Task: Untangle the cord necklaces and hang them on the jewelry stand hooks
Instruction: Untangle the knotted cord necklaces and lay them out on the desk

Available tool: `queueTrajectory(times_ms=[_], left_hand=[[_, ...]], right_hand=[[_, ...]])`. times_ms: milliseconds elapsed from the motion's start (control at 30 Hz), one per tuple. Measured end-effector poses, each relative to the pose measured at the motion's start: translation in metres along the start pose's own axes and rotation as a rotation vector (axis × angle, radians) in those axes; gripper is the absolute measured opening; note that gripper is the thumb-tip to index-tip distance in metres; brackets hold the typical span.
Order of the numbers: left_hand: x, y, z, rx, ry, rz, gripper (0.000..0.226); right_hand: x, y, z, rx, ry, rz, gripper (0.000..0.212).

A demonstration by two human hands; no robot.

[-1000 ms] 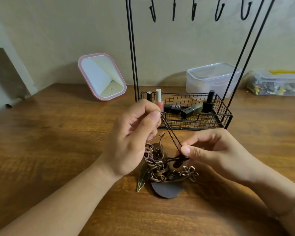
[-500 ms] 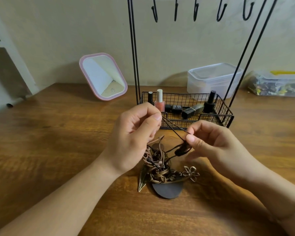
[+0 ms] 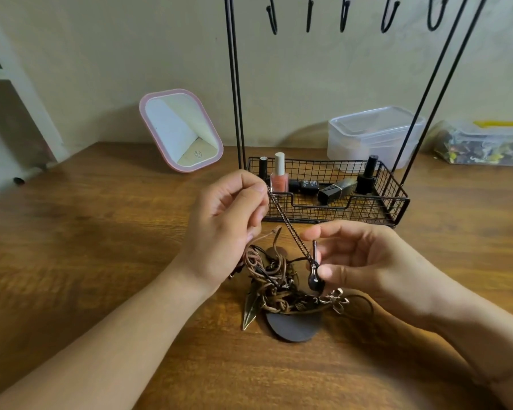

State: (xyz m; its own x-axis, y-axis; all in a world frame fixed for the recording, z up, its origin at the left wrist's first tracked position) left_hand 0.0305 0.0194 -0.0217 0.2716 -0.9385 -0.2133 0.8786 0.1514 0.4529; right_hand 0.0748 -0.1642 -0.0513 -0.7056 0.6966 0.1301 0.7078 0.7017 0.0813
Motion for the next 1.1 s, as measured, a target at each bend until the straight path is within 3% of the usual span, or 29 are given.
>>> queueTrajectory(times_ms=[200,367,500,633,933,1100], left_hand=[[0.001,-0.001,0.002,0.011,0.024,-0.029,0.024],[0.005,-0.002,0.005,0.062,0.089,-0.188,0.026],[0.006,-0.004,0.007,0.104,0.092,-0.230,0.024],[0.005,-0.003,0.005,0.109,0.114,-0.231,0.023],[0.006,-0.003,0.004,0.113,0.132,-0.238,0.023],[0.007,-0.005,0.006,0.160,0.094,-0.290,0.025]], right_hand=[[0.003,-0.002,-0.002,-0.156,-0.244,0.051,0.048],[0.005,-0.004,-0.004,-0.217,-0.318,0.079,0.043],[0.007,-0.005,-0.007,-0.299,-0.703,0.070,0.035],[0.007,-0.004,-0.009,-0.372,-0.857,0.039,0.029],[0.007,-0.006,-0.011,-0.401,-0.824,0.141,0.037],[0.010,-0.008,-0.007,-0.268,-0.731,0.186,0.029]])
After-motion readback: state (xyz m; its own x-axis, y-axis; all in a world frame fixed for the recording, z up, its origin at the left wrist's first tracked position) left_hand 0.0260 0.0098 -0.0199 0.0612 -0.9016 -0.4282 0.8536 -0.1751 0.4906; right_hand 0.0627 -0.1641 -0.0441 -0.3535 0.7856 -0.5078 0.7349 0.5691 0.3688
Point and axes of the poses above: each hand's wrist, its own y-axis towards the middle knuckle, its own x-axis out of the palm, z = x × y, the point moved 4 cm from there along y, towards the middle knuckle, and after that the axes turned 13 degrees about y, right-handed, at the moved point
